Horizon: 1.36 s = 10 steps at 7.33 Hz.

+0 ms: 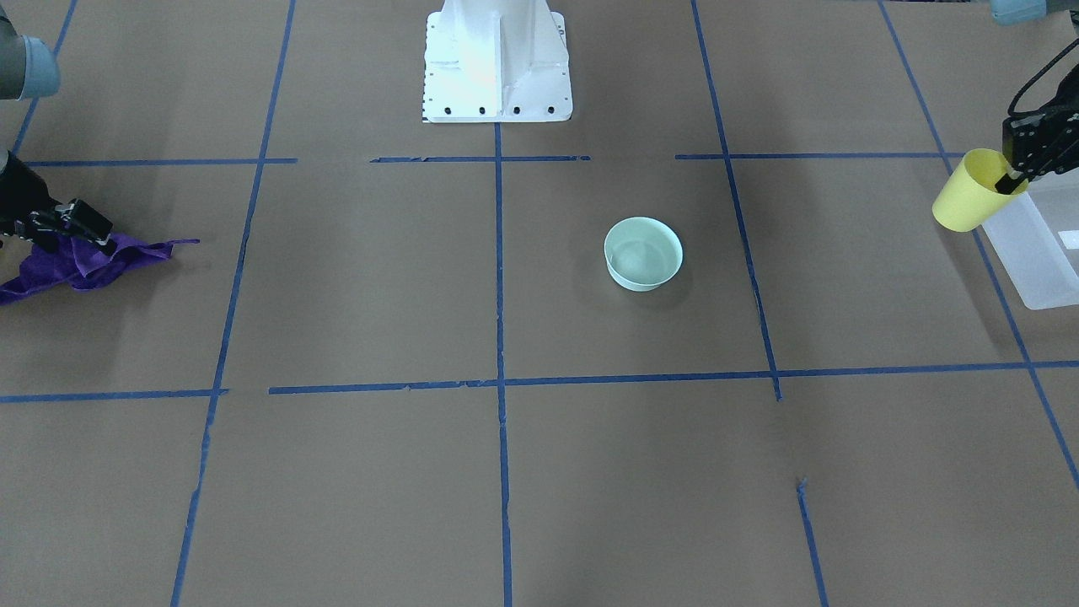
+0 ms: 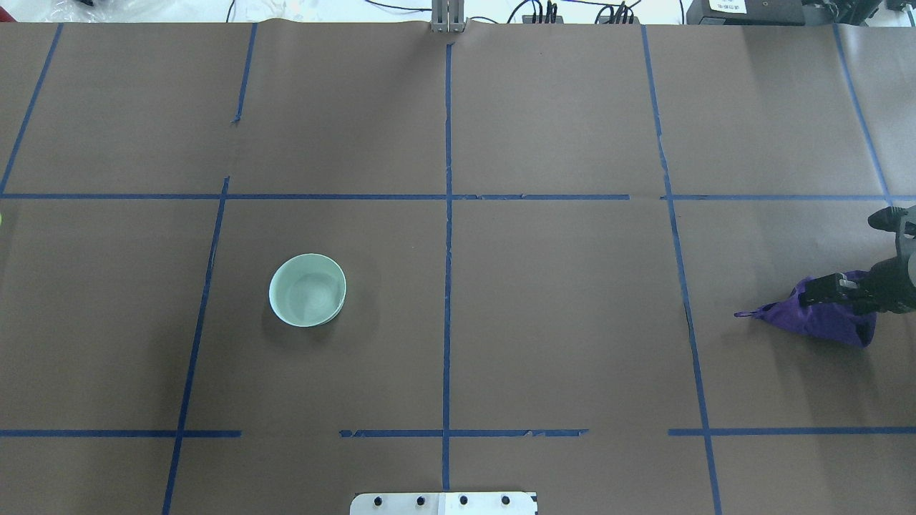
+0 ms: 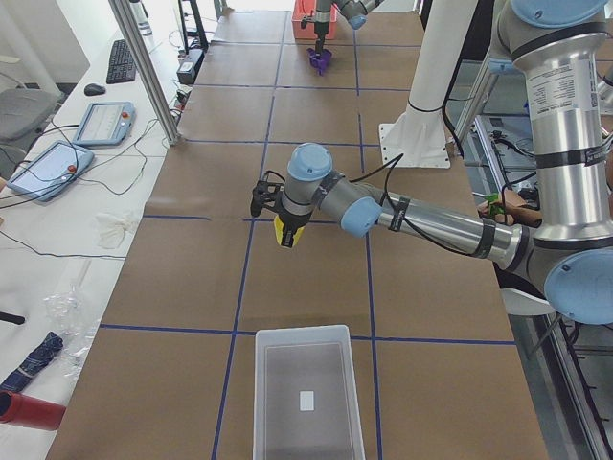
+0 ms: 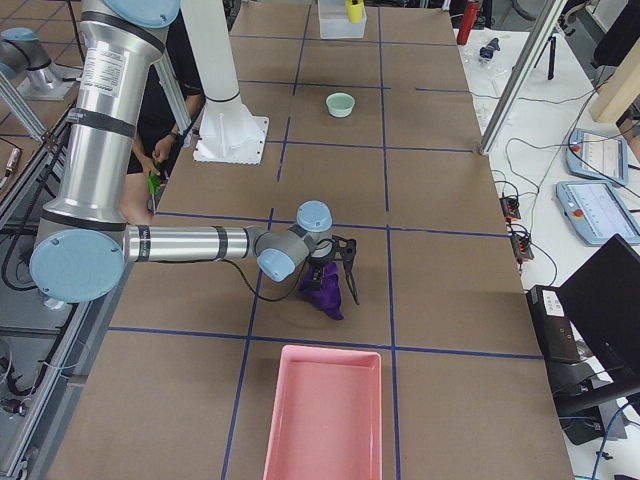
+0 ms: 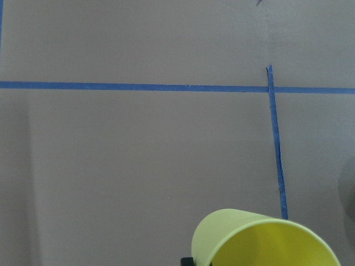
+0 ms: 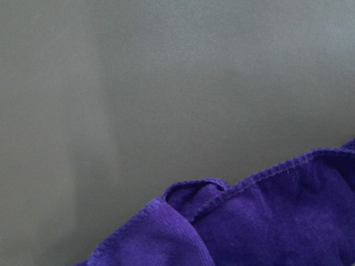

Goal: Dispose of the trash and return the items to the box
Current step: 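Carry the yellow cup toward the clear bin while the right gripper grasps the purple cloth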

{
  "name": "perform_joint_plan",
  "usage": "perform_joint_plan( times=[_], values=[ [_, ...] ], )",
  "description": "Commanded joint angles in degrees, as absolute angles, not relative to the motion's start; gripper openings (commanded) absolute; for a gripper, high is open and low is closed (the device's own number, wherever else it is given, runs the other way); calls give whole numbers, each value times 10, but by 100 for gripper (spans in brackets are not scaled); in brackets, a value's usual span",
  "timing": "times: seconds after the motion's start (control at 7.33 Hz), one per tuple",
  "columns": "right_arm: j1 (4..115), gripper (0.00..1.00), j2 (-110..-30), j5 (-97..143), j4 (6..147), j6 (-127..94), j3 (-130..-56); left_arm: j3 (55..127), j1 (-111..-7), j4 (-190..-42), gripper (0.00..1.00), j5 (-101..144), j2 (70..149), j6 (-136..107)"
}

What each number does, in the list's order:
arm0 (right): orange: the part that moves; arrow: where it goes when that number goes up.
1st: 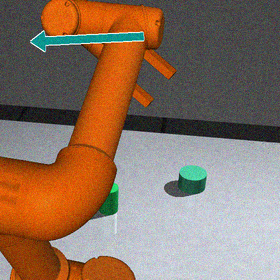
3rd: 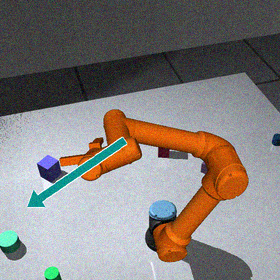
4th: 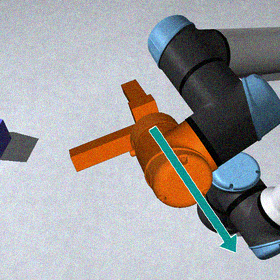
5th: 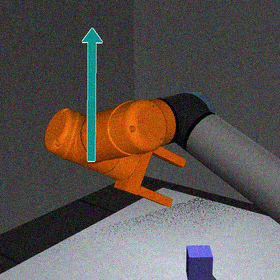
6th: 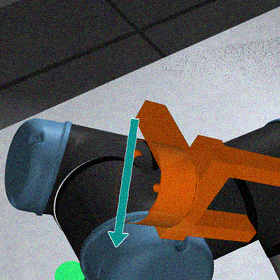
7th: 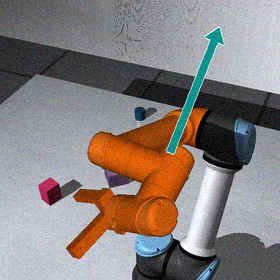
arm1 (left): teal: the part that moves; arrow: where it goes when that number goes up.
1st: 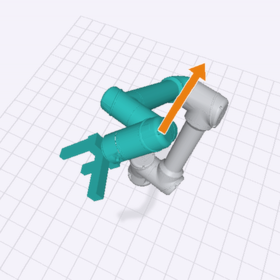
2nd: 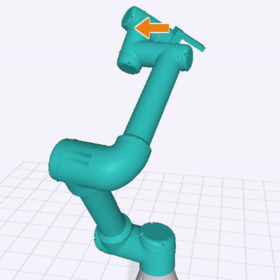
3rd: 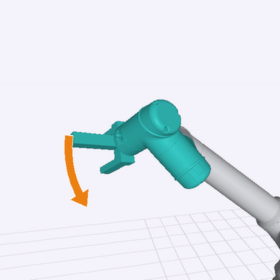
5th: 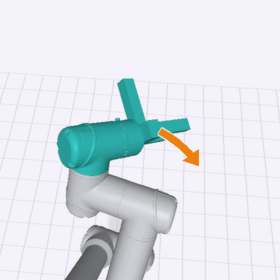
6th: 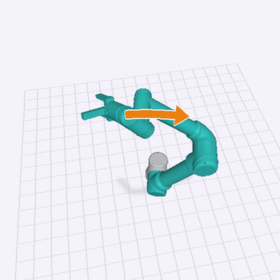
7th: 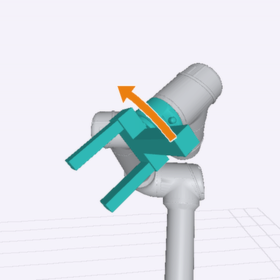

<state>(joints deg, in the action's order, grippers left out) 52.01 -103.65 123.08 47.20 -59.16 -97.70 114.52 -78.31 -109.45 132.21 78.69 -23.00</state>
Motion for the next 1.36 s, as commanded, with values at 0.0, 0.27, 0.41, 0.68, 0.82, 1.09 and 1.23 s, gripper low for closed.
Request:
perform_joint_plan(
  times=[0.0,0.27,0.41,0.68,0.82,1.09,1.23],
  values=[
    [517,89,-1036,1230,475,-592,-973,1105,-852,-1092,0,1320,788,-137],
    [517,0,-1035,1234,481,-594,-973,1068,-907,-1092,0,1256,796,-46],
    [518,0,-1035,1236,481,-594,-974,1023,-947,-1092,0,1253,815,10],
    [518,0,-1034,1238,498,-596,-984,981,-985,-1092,0,1222,841,70],
    [519,0,-1034,1241,524,-596,-1011,970,-991,-1092,0,1210,843,78],
    [525,0,-1030,1242,682,-594,-1130,902,-1020,-1092,0,1210,873,126],
    [550,0,-1002,1244,782,-587,-1183,863,-1020,-1099,0,1210,881,127]
  ],
)
